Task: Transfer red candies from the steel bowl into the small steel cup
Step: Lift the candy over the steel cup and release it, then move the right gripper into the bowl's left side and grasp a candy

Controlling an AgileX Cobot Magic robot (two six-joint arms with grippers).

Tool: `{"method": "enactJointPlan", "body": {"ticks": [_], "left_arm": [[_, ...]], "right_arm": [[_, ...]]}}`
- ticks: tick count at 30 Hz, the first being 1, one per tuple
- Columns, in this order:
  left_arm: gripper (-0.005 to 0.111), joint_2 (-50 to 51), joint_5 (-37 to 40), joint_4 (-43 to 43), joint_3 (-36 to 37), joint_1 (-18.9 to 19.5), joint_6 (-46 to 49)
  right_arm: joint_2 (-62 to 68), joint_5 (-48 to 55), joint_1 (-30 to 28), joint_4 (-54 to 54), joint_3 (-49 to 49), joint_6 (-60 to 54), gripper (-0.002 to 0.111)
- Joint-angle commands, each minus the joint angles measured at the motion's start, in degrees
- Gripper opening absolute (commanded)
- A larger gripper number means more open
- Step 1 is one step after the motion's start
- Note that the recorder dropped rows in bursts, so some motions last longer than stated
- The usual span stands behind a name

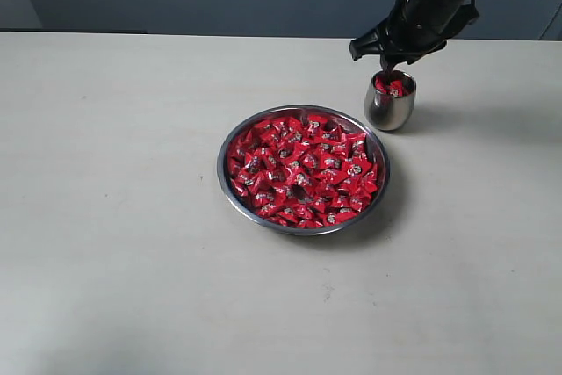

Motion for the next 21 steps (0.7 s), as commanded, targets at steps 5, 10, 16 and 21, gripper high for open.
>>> {"method": "enactJointPlan", "body": {"ticks": [5, 10, 16, 21], "left_arm": [[0.0, -0.27, -0.46, 0.11, -0.48, -0.02, -0.15], [0.0, -0.27, -0.46, 0.11, -0.48, -0.02, -0.15], [0.0, -0.27, -0.46, 0.11, -0.48, -0.02, -0.15], [0.0, -0.27, -0.46, 0.11, -0.48, -0.02, -0.15]], "right_arm": [[-4.72, 5.63, 0.19, 20.59, -0.14, -7.18, 0.038], [-4.62, 9.14, 9.19, 27.98, 0.98, -12.52, 0.036], [-2.56, 10.64, 16.08, 20.7, 0.98, -9.29, 0.036], [1.12, 12.8, 17.0, 21.69, 0.98, -6.15, 0.036]]}}
